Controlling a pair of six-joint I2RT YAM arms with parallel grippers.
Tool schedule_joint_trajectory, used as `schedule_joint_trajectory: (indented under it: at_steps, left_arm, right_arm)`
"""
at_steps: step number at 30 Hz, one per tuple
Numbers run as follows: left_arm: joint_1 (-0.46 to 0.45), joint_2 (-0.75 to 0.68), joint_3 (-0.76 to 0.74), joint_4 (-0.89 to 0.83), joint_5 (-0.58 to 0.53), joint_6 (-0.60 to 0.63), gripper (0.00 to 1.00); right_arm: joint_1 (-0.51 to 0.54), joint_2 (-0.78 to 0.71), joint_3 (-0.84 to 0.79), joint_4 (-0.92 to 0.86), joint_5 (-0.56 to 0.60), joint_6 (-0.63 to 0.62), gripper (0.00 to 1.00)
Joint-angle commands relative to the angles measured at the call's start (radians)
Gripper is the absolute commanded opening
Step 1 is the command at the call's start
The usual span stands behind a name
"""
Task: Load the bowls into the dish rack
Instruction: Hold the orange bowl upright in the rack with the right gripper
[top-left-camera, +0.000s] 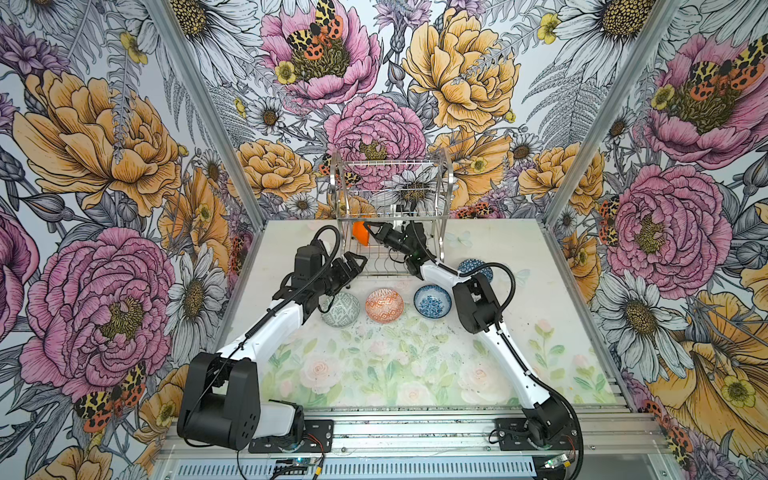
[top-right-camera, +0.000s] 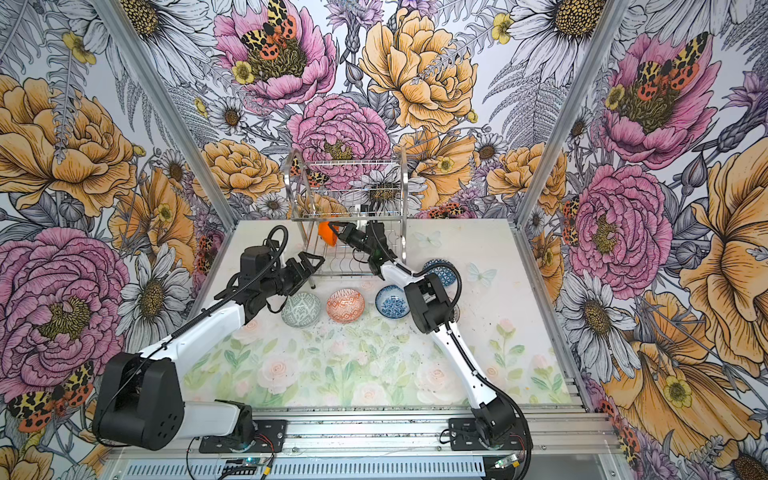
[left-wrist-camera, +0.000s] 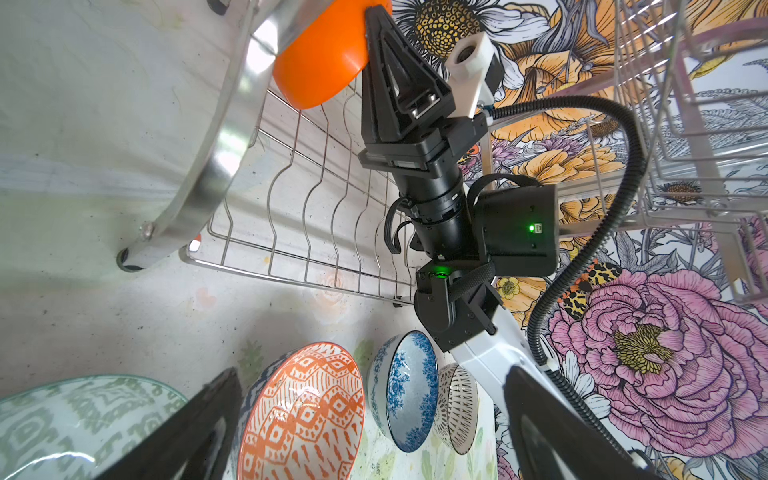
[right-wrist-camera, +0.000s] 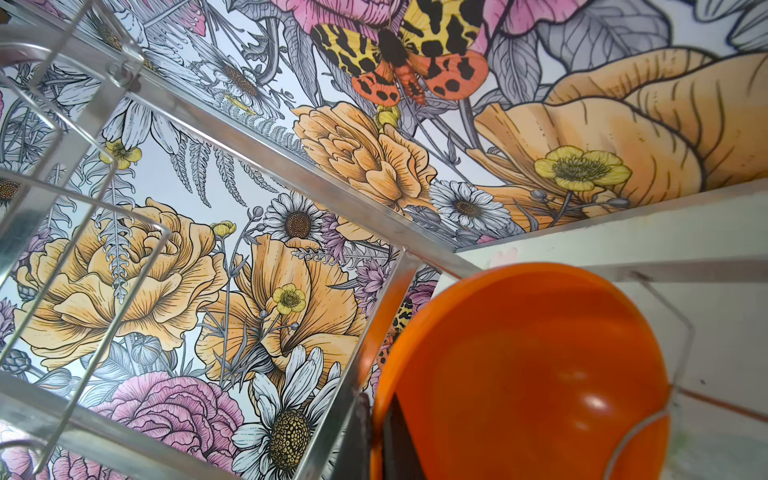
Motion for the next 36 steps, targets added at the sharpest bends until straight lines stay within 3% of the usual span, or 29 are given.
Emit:
schedule_joint_trajectory:
  at_steps: [1,22,36]
  left_arm:
    - [-0.030,-0.020,0.024,0.013,-0.031,0.066,0.99]
    - [-0.045,0.013,0.023,0.022,-0.026,0.054,0.99]
    - [-0.045,0.010,0.023,0.021,-0.026,0.051,0.99]
  right_arm:
    - [-0.007,0.009,-0.056,-0.080,-0.008,-0.048,0.00]
    - [-0.006,-0.056,-0.096,-0.199,0.010,-0.198,0.00]
    - [0.002,-0.065,-0.092,-0.218,0.001,-0.230,0.10]
